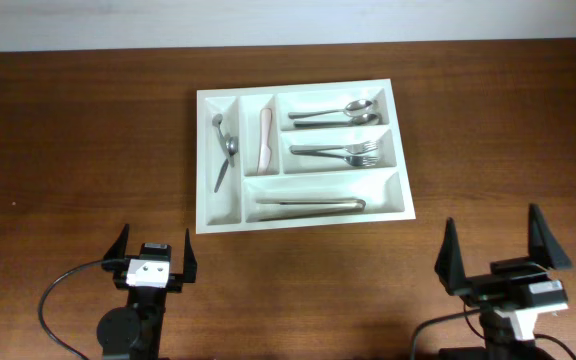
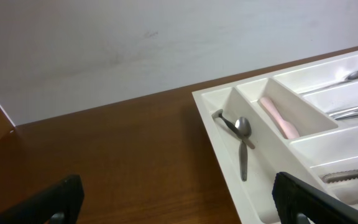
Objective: Pack container
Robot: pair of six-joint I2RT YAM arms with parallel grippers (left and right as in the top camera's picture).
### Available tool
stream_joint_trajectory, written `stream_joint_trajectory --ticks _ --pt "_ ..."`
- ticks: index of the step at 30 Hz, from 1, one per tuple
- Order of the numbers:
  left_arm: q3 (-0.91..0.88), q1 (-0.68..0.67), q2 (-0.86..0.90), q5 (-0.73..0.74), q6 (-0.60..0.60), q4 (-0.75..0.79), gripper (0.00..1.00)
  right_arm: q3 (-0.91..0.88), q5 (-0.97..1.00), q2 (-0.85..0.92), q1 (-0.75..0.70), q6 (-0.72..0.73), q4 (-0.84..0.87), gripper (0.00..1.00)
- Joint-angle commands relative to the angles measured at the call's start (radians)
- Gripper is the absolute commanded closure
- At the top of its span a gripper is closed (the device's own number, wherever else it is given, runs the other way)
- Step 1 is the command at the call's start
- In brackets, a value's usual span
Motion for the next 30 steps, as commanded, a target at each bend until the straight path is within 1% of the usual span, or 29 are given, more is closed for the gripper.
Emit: stream_joint_trajectory --ticks 1,5,11,20,24,26,30 --pt "-0.009 0.003 -0.009 -0.007 -0.002 0.001 0.01 -0.066 0.008 -0.008 0.011 0.001 0.006 0.01" --pt "-0.009 0.003 -0.009 -0.007 -0.002 0.001 0.01 -0.156 0.034 -0.008 0.011 0.001 0.035 0.01" --pt "-0.009 0.003 -0.009 -0.007 -0.002 0.001 0.01 -0.318 0.040 -0.008 0.011 0.000 0.172 0.01" --pt "-0.009 0.003 -0.009 -0.007 -0.002 0.001 0.01 -0.315 0.053 -0.008 0.010 0.000 0.063 0.01" --pt "-0.009 0.003 -0.009 -0.008 -0.002 0.001 0.01 -0.315 0.052 -0.008 0.010 0.001 -0.041 0.01" --pt "-0.009 0.003 -0.009 -0.007 -0.002 0.001 0.01 -0.315 0.052 -0.008 0.010 0.001 -0.131 0.01" --pt "-0.009 0.003 -0.009 -0.007 -0.002 0.001 0.01 -0.315 0.052 -0.008 0.010 0.002 -0.222 0.01"
